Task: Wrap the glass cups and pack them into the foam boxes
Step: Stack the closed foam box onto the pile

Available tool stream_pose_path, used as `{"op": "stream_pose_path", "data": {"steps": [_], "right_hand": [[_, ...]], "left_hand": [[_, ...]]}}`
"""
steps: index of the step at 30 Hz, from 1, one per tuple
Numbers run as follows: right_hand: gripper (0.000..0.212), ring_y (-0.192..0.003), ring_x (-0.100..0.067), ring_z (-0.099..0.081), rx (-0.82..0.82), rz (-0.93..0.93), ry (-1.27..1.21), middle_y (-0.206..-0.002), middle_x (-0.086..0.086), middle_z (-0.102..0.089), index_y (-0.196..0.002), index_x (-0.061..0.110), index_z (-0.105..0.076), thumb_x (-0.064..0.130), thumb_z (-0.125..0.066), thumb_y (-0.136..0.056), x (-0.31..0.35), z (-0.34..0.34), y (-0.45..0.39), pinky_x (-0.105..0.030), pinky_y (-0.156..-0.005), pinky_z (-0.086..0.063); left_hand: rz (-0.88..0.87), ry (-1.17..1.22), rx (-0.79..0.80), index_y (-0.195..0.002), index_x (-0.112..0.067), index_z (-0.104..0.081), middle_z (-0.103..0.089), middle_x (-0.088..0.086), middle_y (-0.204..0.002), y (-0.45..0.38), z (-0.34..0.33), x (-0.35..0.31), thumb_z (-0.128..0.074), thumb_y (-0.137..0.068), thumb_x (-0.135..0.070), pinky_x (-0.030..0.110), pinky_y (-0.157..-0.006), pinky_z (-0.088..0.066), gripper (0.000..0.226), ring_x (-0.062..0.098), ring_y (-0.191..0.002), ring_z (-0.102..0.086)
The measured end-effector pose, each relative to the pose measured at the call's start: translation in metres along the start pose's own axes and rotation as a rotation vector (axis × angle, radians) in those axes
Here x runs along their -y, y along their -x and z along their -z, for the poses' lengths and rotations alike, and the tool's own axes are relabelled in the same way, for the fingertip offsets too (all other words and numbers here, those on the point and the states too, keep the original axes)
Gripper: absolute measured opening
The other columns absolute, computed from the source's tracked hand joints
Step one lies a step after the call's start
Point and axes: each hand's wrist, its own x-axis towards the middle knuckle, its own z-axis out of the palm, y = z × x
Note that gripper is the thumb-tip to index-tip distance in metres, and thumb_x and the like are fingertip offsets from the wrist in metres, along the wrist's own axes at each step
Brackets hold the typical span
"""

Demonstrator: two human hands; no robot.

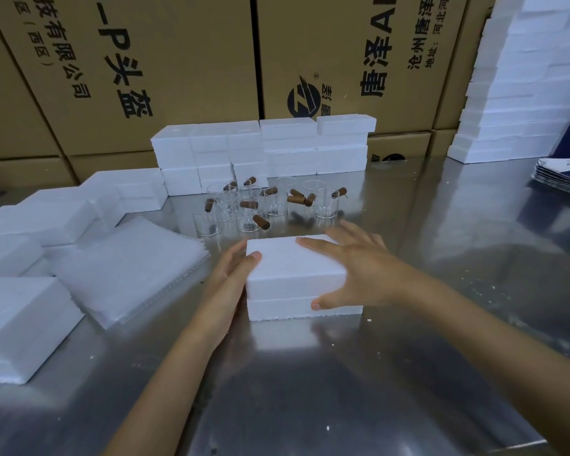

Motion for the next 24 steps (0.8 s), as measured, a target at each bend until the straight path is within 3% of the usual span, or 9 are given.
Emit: {"op": "stream_pose_path", "data": {"steps": [3,5,8,12,16,20,22,24], "right_hand": [[0.097,-0.150,-0.019,0.009,-0.135,0.057,0.210,-0.165,0.002,-0.001,-0.155,0.041,-0.012,0.069,-0.058,-0.074,0.019,-0.001,0.008,-0.047,-0.119,-0.001],[0.092,-0.146,-0.025,-0.012,-0.228,0.122,0.286,-0.160,-0.004,-0.016,-0.154,0.029,-0.019,0.056,-0.061,-0.076,0.037,-0.010,0.015,-0.046,-0.118,-0.014],[0.088,-0.126,-0.029,-0.040,-0.337,0.162,0.335,-0.143,-0.007,-0.040,-0.150,0.019,-0.031,0.050,-0.066,-0.075,0.059,-0.030,0.020,-0.045,-0.104,-0.034],[0.079,-0.123,-0.036,-0.045,-0.436,-0.020,0.385,-0.138,-0.011,-0.048,-0.137,0.018,-0.044,0.065,-0.063,-0.076,0.060,-0.044,0.012,-0.051,-0.101,-0.036],[0.085,-0.120,-0.040,-0.045,-0.451,-0.232,0.355,-0.131,-0.014,-0.049,-0.122,0.014,-0.050,0.079,-0.053,-0.069,0.038,-0.044,0.006,-0.057,-0.102,-0.032],[0.057,-0.117,-0.040,-0.046,-0.534,-0.327,0.367,-0.131,-0.014,-0.050,-0.116,0.012,-0.051,0.055,-0.061,-0.079,0.001,-0.041,0.003,-0.057,-0.102,-0.033],[0.056,-0.121,-0.039,-0.043,-0.531,-0.381,0.377,-0.133,-0.013,-0.048,-0.118,0.013,-0.049,0.051,-0.061,-0.078,-0.021,-0.040,0.000,-0.057,-0.105,-0.030],[0.058,-0.127,-0.036,-0.039,-0.510,-0.433,0.390,-0.137,-0.011,-0.045,-0.123,0.015,-0.045,0.050,-0.061,-0.079,-0.044,-0.037,-0.003,-0.057,-0.109,-0.026]], "left_hand": [[0.016,-0.112,-0.104,-0.116,-0.036,-0.066,-0.074,-0.008,-0.109,0.004,0.002,-0.005,-0.075,-0.073,-0.058,0.034,-0.083,-0.057,0.049,0.015,-0.097,-0.073],[0.019,-0.168,-0.158,-0.112,-0.030,-0.067,-0.076,-0.007,-0.095,0.005,-0.002,-0.007,-0.077,-0.078,-0.053,0.033,-0.073,-0.058,0.042,0.016,-0.084,-0.074],[0.002,-0.214,-0.161,-0.109,-0.024,-0.067,-0.075,-0.005,-0.090,0.006,-0.018,-0.010,-0.073,-0.087,-0.045,0.023,-0.060,-0.055,0.030,0.009,-0.074,-0.073],[-0.001,-0.272,-0.133,-0.106,-0.020,-0.067,-0.074,0.000,-0.095,0.002,-0.042,-0.010,-0.058,-0.098,-0.046,0.028,-0.070,-0.056,0.029,0.016,-0.081,-0.072],[0.113,-0.032,0.006,-0.112,-0.011,-0.064,-0.072,0.011,-0.097,-0.008,-0.075,-0.007,-0.046,-0.106,-0.033,0.034,-0.070,-0.060,0.029,0.018,-0.072,-0.073],[0.166,0.041,0.142,-0.117,-0.014,-0.063,-0.072,0.006,-0.105,-0.021,-0.108,-0.006,-0.042,-0.107,-0.032,0.028,-0.075,-0.059,0.029,0.012,-0.085,-0.073],[0.153,0.024,0.139,-0.118,-0.015,-0.062,-0.068,0.004,-0.113,-0.027,-0.120,-0.003,-0.043,-0.107,-0.029,0.032,-0.088,-0.058,0.026,0.013,-0.097,-0.069],[0.146,0.005,0.076,-0.119,-0.011,-0.061,-0.063,0.007,-0.116,-0.034,-0.126,0.000,-0.045,-0.106,-0.024,0.034,-0.089,-0.057,0.024,0.017,-0.101,-0.065]]}}
